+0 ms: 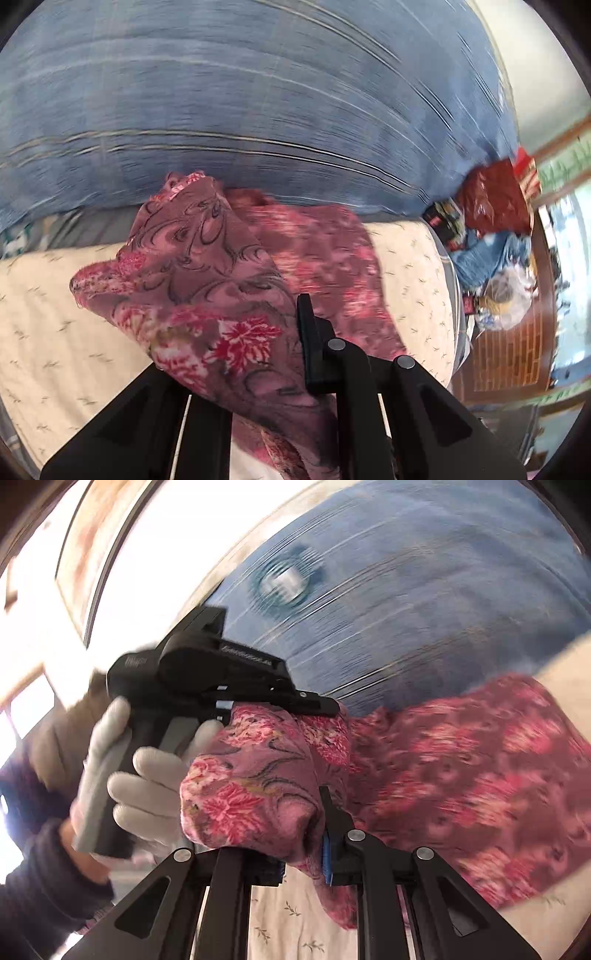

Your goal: Fold small clothes

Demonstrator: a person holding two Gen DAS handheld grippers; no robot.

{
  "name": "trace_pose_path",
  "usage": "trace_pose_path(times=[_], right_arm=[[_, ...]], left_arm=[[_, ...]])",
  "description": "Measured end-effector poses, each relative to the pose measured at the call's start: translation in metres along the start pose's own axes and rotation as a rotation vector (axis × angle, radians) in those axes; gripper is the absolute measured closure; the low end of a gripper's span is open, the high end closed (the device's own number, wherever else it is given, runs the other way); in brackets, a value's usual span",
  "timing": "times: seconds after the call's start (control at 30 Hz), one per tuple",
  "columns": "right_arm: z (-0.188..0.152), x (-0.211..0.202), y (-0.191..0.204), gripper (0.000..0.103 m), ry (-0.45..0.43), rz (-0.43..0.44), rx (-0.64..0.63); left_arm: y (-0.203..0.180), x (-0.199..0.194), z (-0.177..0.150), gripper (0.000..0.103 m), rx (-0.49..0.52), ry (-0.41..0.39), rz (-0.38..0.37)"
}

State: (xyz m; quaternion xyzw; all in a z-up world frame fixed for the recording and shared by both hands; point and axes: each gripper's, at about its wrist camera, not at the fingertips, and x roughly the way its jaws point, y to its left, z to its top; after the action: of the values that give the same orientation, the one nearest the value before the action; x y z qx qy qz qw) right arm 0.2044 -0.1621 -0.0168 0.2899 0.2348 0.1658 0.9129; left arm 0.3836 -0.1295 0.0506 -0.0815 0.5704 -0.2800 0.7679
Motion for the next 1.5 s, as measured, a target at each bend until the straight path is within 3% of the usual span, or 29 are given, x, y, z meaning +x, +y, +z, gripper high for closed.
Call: trace_pose_path(times=[0.13, 0.4, 0.47, 0.57, 0.67, 0.77, 0.83, 0.93, 1.03, 1.1, 1.13, 1.17, 1.23, 1.37, 1.5], right_arm=[[0.001, -0.029, -0.041, 0.089, -0.102, 0.014, 0.162], [-0.003, -0.064, -0.115, 0.089, -0.246, 0.001, 0.466], [-0.005, -0.069, -0.131, 0.089, -0.272, -0.017, 0.523], [-0.011, -0.067, -0.156, 0.088, -0.280, -0.039, 0.624], [-0.023, -0.067, -0.176, 0.083, -0.267, -0.058, 0.721], [-0.033, -0.064, -0.185, 0.082, -0.239, -0.077, 0.784], [-0.038, -0.067, -0.188, 0.084, -0.245, -0.078, 0.810], [-0.038, -0.075, -0.188, 0.080, -0.265, -0.105, 0.825], [-0.038, -0.110, -0.177, 0.078, -0.390, -0.176, 0.813], [-0.030, -0.142, -0.164, 0.067, -0.518, -0.212, 0.754], [-0.022, -0.149, -0.160, 0.061, -0.548, -0.212, 0.712], [-0.008, -0.150, -0.153, 0.049, -0.546, -0.209, 0.648], [0.033, -0.134, -0.142, 0.040, -0.423, -0.222, 0.471], [0.105, -0.044, -0.151, 0.039, -0.034, -0.187, 0.292], [0.122, 0.034, -0.163, 0.040, 0.219, -0.305, 0.172]], left_arm=[[-0.049, 0.035, 0.008, 0.093, 0.050, 0.036, 0.045], [-0.109, 0.103, 0.016, 0.089, 0.108, 0.112, 0.146], [-0.119, 0.111, 0.017, 0.085, 0.126, 0.110, 0.184], [-0.125, 0.107, 0.019, 0.079, 0.134, 0.086, 0.172], [-0.114, 0.091, 0.024, 0.078, 0.079, 0.057, 0.107], [-0.094, 0.064, 0.030, 0.071, 0.009, -0.017, 0.068], [-0.078, 0.052, 0.030, 0.061, -0.030, -0.040, 0.078], [-0.047, 0.043, 0.021, 0.060, -0.077, -0.035, 0.105], [-0.015, 0.043, 0.002, 0.060, -0.122, -0.012, 0.113], [0.005, 0.050, -0.012, 0.060, -0.167, 0.017, 0.075], [0.012, 0.053, -0.019, 0.060, -0.183, 0.031, 0.053], [0.018, 0.056, -0.025, 0.060, -0.194, 0.042, 0.037], [0.024, 0.062, -0.038, 0.060, -0.202, 0.049, 0.011], [0.032, 0.061, -0.054, 0.055, -0.221, 0.031, -0.059], [0.038, 0.056, -0.062, 0.054, -0.223, 0.021, -0.104]])
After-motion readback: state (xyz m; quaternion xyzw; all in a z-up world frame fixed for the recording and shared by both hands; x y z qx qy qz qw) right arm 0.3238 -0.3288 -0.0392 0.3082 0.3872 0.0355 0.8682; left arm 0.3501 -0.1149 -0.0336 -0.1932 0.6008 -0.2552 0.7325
